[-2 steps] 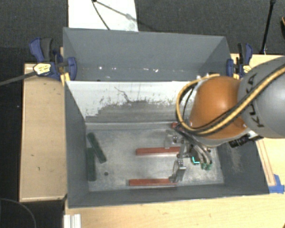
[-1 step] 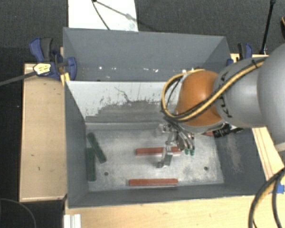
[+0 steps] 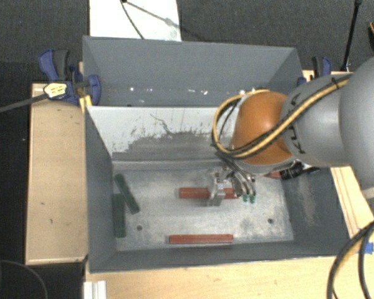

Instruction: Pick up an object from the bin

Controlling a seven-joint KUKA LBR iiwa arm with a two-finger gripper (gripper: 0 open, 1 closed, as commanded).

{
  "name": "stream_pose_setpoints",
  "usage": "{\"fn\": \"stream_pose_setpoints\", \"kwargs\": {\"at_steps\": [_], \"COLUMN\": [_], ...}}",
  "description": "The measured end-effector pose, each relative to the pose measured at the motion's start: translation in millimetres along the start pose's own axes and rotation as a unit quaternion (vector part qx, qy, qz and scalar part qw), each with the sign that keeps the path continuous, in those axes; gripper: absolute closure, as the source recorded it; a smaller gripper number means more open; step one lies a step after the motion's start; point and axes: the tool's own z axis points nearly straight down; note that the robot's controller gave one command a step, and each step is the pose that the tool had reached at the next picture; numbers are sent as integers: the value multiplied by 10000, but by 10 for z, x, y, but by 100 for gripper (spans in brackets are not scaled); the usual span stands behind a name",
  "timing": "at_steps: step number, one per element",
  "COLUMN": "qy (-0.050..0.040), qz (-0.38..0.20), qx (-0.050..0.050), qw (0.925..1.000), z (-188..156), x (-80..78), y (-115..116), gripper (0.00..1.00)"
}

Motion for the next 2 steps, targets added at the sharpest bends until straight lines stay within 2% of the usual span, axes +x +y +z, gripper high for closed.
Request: {"fn": "stream_pose_setpoints", "kwargs": {"at_steps": [1,2], "qy": [-29,-32], "qz": [-376,-2724], "qx": [-4,7], "qw": [9993,9622], "z": [-1199,-2135], "x": [318,270], "y": [325,341], "gripper": [100,100]}}
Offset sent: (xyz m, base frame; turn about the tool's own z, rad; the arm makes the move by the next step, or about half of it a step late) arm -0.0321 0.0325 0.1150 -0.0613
